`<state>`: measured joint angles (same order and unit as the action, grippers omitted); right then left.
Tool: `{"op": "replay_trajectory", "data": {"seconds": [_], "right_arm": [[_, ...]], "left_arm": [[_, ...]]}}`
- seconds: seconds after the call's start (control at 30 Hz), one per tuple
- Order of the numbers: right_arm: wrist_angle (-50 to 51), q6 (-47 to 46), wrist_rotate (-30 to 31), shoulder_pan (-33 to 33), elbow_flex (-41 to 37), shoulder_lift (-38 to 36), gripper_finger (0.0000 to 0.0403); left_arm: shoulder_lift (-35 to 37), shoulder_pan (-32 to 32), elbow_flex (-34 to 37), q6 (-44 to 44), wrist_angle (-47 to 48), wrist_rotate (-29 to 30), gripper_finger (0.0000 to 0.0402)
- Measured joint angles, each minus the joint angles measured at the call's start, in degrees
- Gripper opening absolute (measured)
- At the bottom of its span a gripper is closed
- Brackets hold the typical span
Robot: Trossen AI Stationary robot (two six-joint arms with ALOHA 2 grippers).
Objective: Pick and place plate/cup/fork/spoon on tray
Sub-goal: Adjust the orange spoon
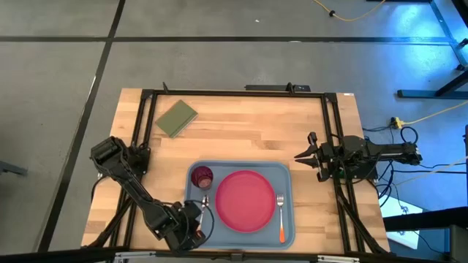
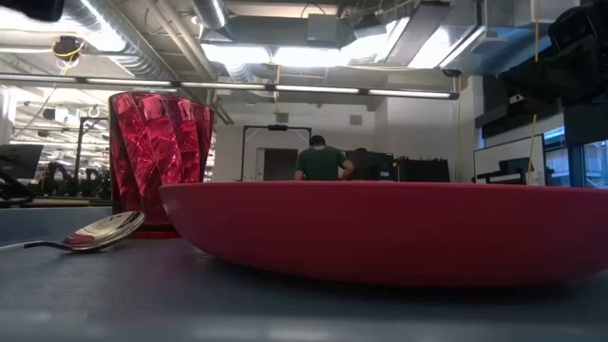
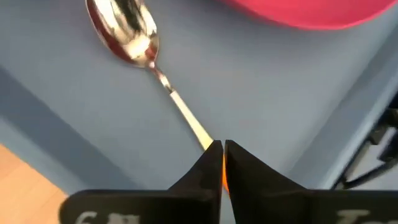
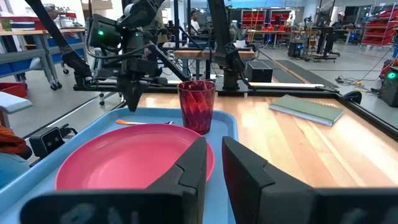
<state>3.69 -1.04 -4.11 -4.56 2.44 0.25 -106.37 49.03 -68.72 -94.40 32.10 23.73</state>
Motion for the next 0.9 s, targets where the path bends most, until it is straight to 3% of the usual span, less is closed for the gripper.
{"op": "replay_trajectory", "data": {"seconds": [0.2, 0.9], "right_arm": [[0.0, 0.0, 0.0, 0.0, 0.0, 0.0, 0.0057], [0.0, 0.0, 0.0, 0.0, 0.0, 0.0, 0.0057]], "left_arm": [[-3.5, -0.7, 0.0, -3.9, -0.5, -3.0, 0.0001], [-3.2, -1.8, 0.0, -2.7, -1.6, -6.4, 0.0001]]}}
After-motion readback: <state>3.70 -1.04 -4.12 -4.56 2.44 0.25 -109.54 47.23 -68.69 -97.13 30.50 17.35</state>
